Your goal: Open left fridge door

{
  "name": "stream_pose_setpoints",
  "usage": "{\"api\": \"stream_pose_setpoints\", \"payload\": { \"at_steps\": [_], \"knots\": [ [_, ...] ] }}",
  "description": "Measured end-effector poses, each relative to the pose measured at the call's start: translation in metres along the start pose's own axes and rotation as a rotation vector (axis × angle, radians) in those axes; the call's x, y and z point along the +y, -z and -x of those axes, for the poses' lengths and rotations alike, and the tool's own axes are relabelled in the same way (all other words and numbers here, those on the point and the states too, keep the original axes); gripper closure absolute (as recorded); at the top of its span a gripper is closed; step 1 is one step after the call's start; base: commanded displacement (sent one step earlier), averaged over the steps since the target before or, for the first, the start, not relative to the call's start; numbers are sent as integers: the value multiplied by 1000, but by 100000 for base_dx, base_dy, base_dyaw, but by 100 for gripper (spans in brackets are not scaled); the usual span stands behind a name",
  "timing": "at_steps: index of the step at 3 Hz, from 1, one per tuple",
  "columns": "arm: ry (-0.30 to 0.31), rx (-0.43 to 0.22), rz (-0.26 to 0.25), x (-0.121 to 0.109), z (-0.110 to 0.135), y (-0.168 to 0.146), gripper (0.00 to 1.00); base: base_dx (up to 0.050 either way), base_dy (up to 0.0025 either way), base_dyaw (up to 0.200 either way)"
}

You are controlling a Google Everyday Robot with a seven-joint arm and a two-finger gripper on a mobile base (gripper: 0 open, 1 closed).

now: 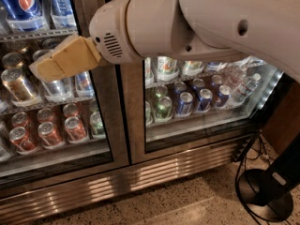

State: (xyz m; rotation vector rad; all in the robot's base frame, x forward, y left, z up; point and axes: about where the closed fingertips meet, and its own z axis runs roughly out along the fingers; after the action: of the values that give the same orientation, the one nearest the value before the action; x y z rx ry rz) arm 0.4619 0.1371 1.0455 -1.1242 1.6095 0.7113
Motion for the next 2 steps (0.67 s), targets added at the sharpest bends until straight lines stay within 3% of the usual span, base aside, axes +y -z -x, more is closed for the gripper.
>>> {"api": "stream_pose_setpoints", "payload": {
  "at_steps": [2],
  "knots": [
    [11, 2, 10, -2, -2, 3, 0, 0, 0, 0]
  ]
}}
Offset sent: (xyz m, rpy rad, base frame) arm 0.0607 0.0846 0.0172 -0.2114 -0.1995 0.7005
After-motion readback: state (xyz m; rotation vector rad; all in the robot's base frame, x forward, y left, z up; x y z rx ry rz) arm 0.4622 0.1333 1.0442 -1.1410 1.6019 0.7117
